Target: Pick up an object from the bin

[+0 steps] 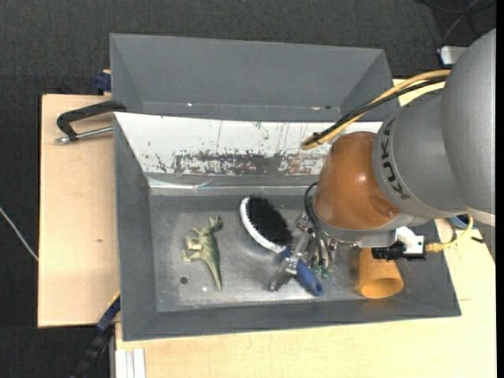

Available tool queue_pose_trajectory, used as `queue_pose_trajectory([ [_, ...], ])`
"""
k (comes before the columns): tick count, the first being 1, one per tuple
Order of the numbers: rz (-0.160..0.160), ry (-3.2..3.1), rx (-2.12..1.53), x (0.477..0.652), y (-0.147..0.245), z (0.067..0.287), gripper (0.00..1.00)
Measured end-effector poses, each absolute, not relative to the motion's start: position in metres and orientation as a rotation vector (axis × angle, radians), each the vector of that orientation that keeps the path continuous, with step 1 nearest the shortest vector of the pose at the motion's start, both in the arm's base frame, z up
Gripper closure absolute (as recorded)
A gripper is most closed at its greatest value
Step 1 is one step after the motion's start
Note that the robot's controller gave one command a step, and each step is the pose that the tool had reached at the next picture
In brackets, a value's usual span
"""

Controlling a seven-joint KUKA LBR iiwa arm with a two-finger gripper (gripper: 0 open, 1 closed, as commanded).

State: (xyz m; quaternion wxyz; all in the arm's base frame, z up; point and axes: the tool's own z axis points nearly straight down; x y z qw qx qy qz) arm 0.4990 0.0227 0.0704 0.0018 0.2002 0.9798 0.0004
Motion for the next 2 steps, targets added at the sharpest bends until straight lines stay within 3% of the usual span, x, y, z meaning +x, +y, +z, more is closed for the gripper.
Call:
queue_pose_trajectory([
  [1,0.001,3.047,0.741,0.4928,0.0404,0.072,0.0],
  [2,0.004,3.048,0.738,0.4928,0.0417,0.0724,1.0],
])
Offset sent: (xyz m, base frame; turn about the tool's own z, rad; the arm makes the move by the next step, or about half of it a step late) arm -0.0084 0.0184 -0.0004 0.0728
